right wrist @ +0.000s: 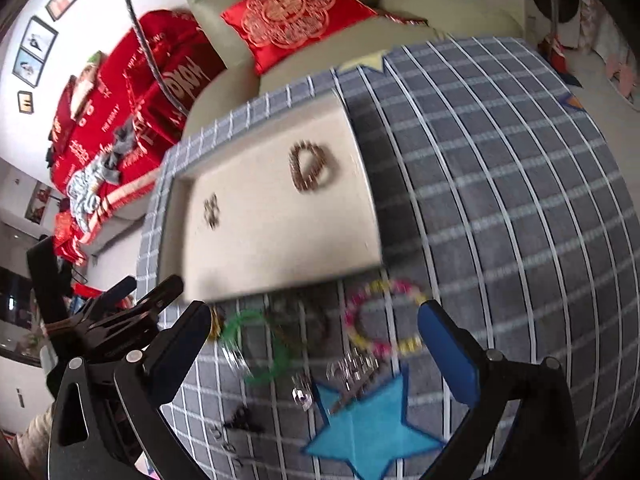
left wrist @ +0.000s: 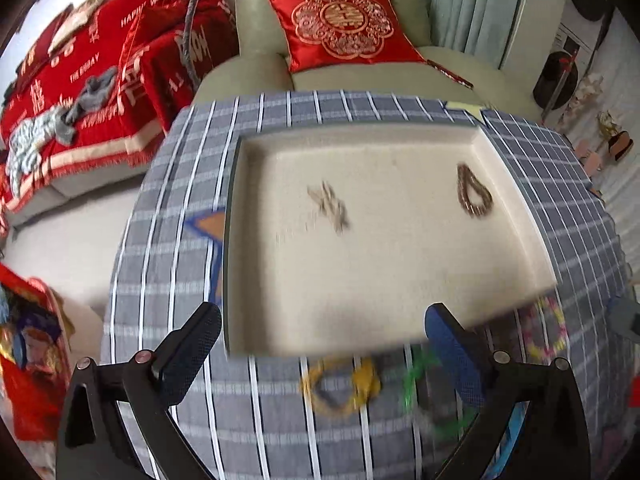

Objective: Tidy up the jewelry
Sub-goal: 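Grasp the yellow hair tie with the left tool while the right tool grasps the beaded bracelet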

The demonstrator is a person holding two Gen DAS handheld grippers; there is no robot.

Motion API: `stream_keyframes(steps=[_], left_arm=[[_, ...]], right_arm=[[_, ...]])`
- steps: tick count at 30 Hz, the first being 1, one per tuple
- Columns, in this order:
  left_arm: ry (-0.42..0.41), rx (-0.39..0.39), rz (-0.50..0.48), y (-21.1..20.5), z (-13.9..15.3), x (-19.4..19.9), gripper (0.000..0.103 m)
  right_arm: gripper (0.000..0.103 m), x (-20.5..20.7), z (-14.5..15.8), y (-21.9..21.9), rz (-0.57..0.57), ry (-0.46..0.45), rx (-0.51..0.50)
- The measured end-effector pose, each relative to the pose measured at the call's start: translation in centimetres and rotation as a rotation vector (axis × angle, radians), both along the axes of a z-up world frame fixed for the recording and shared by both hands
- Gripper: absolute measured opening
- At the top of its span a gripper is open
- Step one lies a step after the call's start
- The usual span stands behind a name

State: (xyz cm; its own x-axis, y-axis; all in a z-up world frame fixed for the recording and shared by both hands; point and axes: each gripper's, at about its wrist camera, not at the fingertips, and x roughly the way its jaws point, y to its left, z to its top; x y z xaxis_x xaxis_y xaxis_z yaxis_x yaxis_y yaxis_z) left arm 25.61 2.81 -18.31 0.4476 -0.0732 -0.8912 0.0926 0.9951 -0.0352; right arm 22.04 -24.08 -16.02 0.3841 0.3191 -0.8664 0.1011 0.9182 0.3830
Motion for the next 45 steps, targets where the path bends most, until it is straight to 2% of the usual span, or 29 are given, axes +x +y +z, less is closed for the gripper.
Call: stream_keyframes(steps=[8, 14, 25, 28, 34, 36, 39, 41, 45], left_arm=[[0.099, 0.023, 0.065, 2.4, -2.9, -3.9, 0.103], [0.148, -0.021, 0.175, 4.8, -4.7, -3.6, 0.103], [0.146, -0.028, 0.210, 3.9, -6.0, -2.5, 0.103], [0.147, -0.027, 0.216, 3.3, -6.3, -2.4, 0.103], [0.152, -0.023, 0.229, 2.6, -6.7, -2.1, 0.103], [0.160, -0.018, 0.232, 2.3, -6.9, -1.9, 0.094], [0.157, -0.012, 0.221, 1.5, -7.0, -1.5, 0.092], [0.145, -0.008, 0.208, 0.8, -6.9, -1.5, 0.086], [0.133, -0.007, 0.176, -0.1, -6.7, -1.4, 0.075]], right_arm=[[0.103, -3.4, -2.4, -0.1, -0.016, 0.101, -0.046], [0.103, -4.3, -3.4, -1.0, -0.042, 0.131, -0.098], [0.103, -2.1, -4.9, -3.8, -0.104, 0.147, -0.208], [0.098, -1.7, -5.5, -4.0, -0.106, 0.158, -0.228], [0.080, -0.9, -6.6, -3.8, -0.102, 0.178, -0.272], [0.078, -0.6, -6.8, -3.3, -0.088, 0.179, -0.301], [0.077, -0.3, -7.0, -2.3, -0.049, 0.171, -0.357], [0.073, -0.2, -7.1, -1.5, -0.019, 0.166, -0.401], [0.061, -0.3, -6.9, -0.5, 0.011, 0.153, -0.414]])
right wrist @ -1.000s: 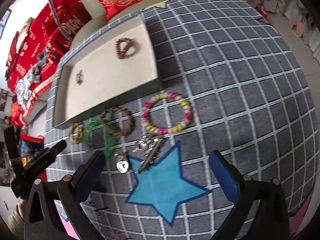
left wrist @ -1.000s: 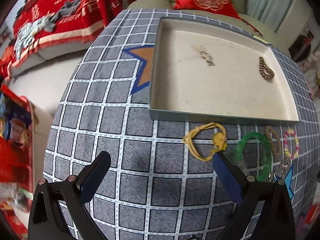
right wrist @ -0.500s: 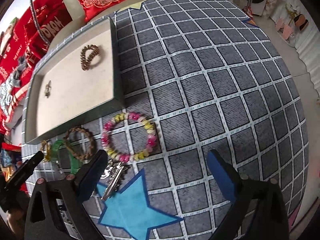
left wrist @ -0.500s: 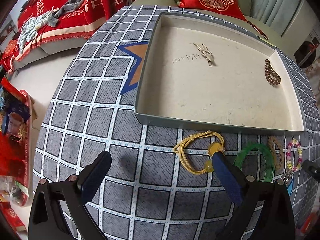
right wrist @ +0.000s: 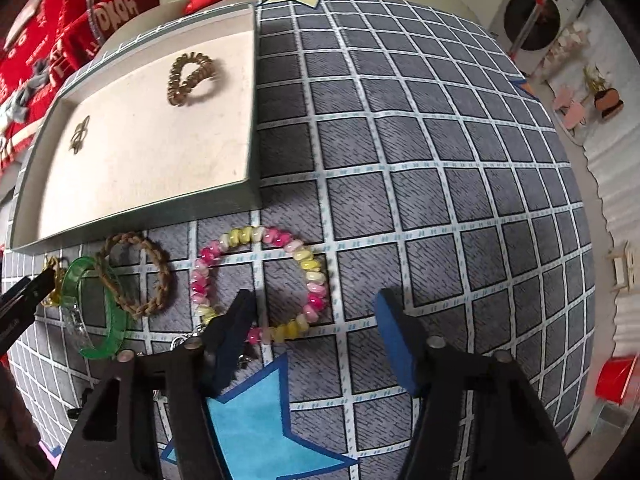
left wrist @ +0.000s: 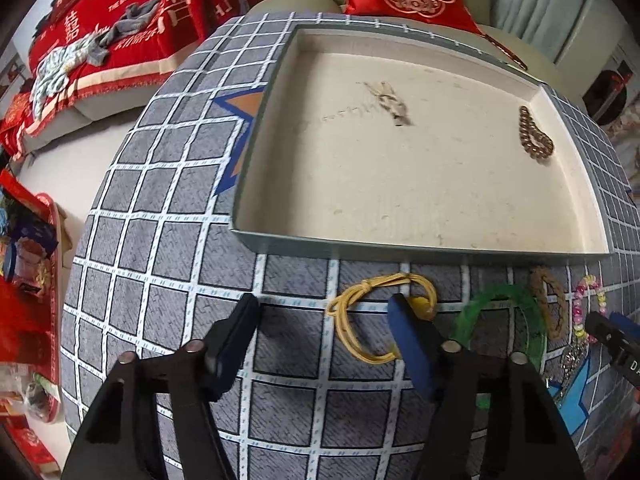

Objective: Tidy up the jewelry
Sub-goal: 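Grasp the yellow hair tie with the left tool while the right tool grasps the beaded bracelet, then lower both held items into the tray and open both tools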

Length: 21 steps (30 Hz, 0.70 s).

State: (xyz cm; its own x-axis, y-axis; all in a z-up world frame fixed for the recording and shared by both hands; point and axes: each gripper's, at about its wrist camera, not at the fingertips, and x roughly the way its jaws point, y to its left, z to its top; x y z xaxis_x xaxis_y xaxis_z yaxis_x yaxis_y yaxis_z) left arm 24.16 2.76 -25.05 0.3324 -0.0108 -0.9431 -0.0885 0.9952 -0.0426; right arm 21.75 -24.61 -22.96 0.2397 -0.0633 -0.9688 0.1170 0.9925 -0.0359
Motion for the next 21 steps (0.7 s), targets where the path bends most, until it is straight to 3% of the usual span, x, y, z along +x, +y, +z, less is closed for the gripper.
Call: stream_keyframes(steps=[3, 4, 5, 7, 11, 21], left_arm=[[-0.014, -0.004, -0.049, -0.9, 0.3, 0.0, 0.051], [-0.018, -0.005, -0.072, -1.3, 0.4, 0.1, 0.031], [-0.017, -0.005, -0.090, -1.6, 0.4, 0.1, 0.018], [-0.016, -0.026, -0.099, -1.8, 0.4, 0.1, 0.018], [-0.021, -0.086, -0.086, -1.1, 1.0, -0.1, 0.018], [-0.075, -0.138, -0.120, 0.3, 4.3, -1.7, 0.018]], right_arm=[[0.037, -0.1, 0.4, 0.6, 0.009, -0.003, 0.002], [0.028, -0.1, 0.4, 1.2, 0.008, -0.002, 0.003], [0.020, -0.1, 0.5, 1.3, 0.009, 0.000, 0.006], [0.011, 0.2, 0.6, 2.1, 0.007, -0.002, 0.007], [0.010, -0.3, 1.5, 1.4, -0.025, -0.015, 0.063], [0.010, -2.7, 4.9, 0.4, -0.030, -0.081, 0.139]])
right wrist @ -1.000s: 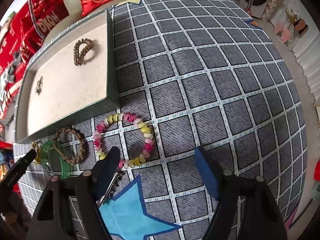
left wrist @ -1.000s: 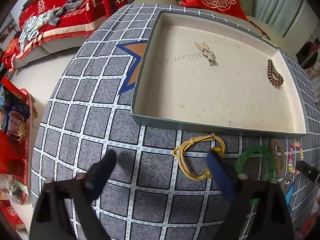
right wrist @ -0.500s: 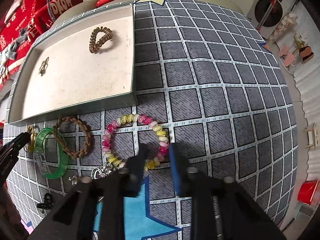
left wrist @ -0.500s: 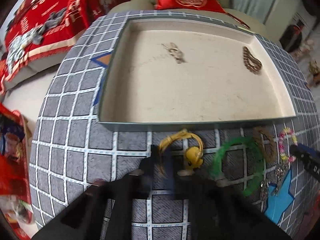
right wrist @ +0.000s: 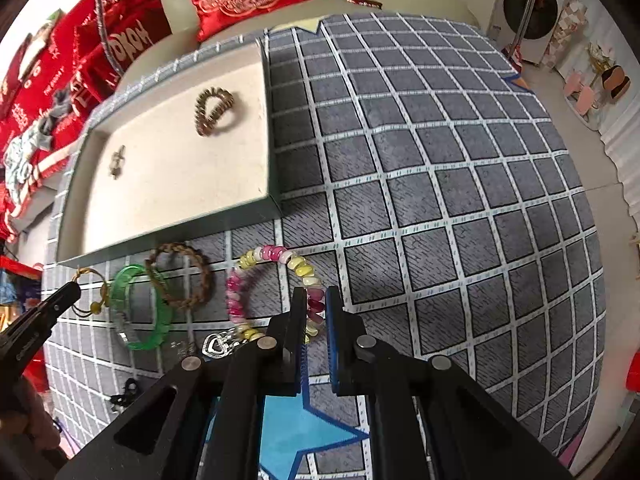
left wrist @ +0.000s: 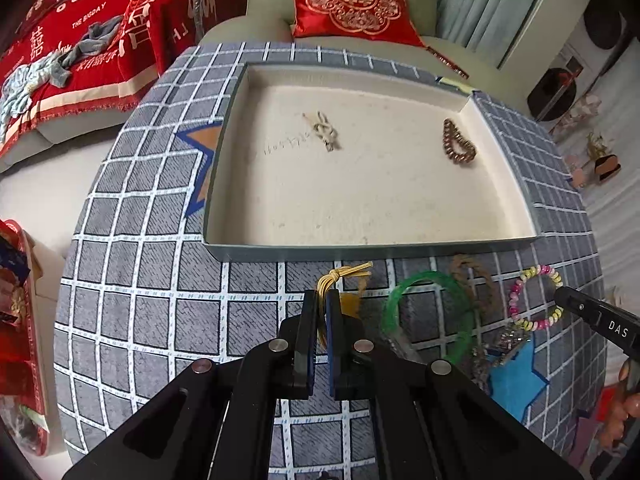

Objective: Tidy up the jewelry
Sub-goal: 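Lower both held items into the tray and open both tools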

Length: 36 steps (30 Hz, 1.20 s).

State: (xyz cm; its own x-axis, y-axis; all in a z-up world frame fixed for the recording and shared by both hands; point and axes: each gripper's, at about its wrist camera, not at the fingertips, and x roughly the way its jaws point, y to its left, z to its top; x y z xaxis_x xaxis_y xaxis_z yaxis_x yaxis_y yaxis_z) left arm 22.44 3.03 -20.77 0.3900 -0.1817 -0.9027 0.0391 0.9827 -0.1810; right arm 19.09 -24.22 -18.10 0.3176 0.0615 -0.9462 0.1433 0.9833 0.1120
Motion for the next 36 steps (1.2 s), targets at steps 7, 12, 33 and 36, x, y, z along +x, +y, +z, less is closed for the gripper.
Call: stream_keyframes(steps=[7, 12, 33, 36], left_arm=[[-0.038, -0.030, 0.003, 1.6, 2.5, -0.6, 0.018], [-0.069, -0.041, 0.000, 2.0, 4.1, -0.4, 0.018], [-0.125, -0.058, 0.006, 1.3, 5.4, 4.9, 0.018], [-0.112, -0.044, 0.001, 1.0, 4.6, 5.7, 0.018]], right_arm=[[0.010, -0.1, 2.5, -1.2, -0.003, -0.042, 0.053], [0.010, 1.0, 3.8, -0.8, 0.006, -0.072, 0.081], [0.010, 7.9, 3.2, 2.5, 0.084, -0.076, 0.161], [0.010, 8.9, 2.4, 2.7, 0.092, -0.057, 0.165]])
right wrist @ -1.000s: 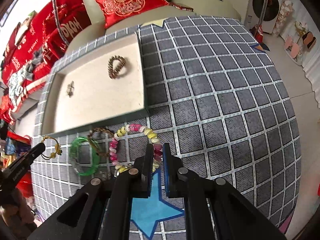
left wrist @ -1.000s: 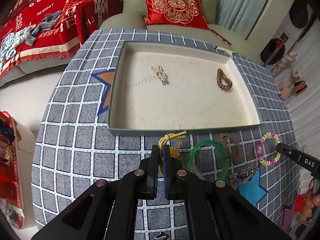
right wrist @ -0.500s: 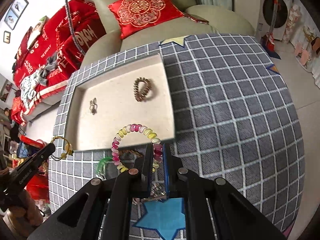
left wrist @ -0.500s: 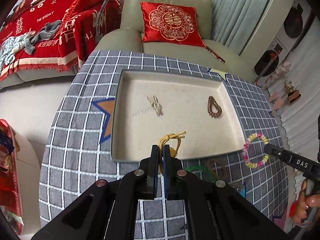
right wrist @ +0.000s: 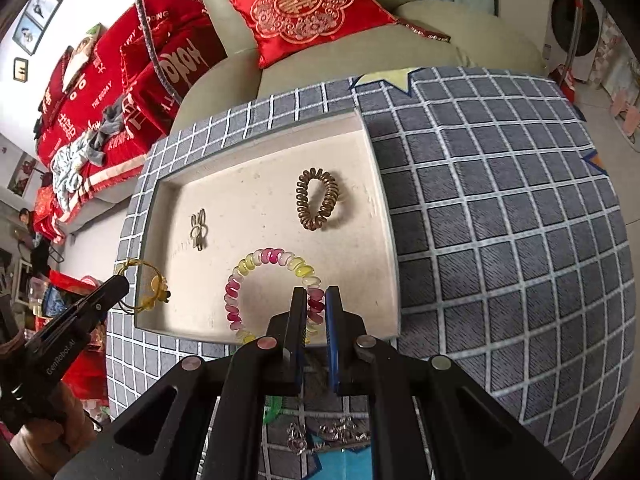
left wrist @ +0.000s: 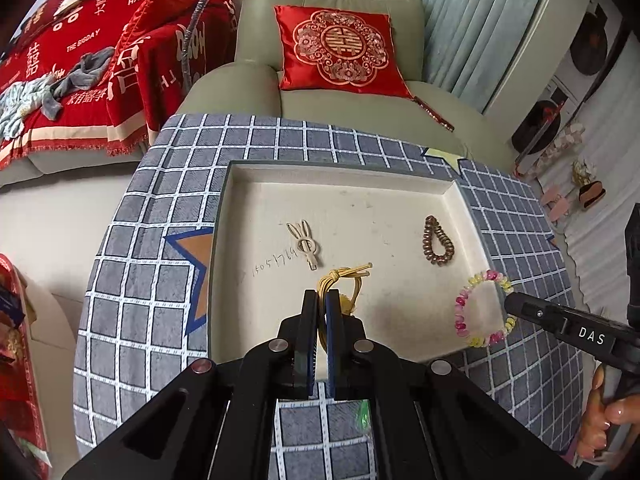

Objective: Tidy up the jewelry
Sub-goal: 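Lower both held items into the tray and open both tools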

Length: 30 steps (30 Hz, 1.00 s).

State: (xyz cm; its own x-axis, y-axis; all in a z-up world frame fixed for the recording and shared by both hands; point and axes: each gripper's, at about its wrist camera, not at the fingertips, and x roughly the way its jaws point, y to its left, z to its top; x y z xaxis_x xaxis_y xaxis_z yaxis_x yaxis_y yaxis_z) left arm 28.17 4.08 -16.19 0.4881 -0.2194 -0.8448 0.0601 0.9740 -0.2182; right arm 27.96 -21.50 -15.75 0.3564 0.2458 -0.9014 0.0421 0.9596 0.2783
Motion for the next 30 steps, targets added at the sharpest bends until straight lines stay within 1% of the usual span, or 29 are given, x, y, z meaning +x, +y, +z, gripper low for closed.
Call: stream_keyframes(steps=[9, 16, 21, 24, 30], left_arm=[[0.099, 0.004, 0.013, -0.4, -3.4, 2.5, 0.018], [0.145, 0.053, 0.001, -1.4, -5.4, 4.2, 0.018], [0.168, 0.086, 0.024, -1.3, -6.7, 5.4, 0.018], [0.174, 0.105, 0.041, -1.1, -7.3, 6.2, 0.018], [0.140, 0.170, 0.035, -1.8, -7.5, 7.5, 0.018]], right_arm=[[0.010, 2.7, -3.4, 0.5, 0.007, 0.080, 0.015], [0.010, 4.8, -5.7, 0.7, 0.010, 0.133, 0.008], [0.010, 6.4, -6.7, 0.5, -0.002, 0.135, -0.010], [0.010, 7.2, -6.6, 0.5, 0.000, 0.114, -0.019], [0.010, 9.0, -6.7, 0.8, 0.005, 0.092, -0.023]])
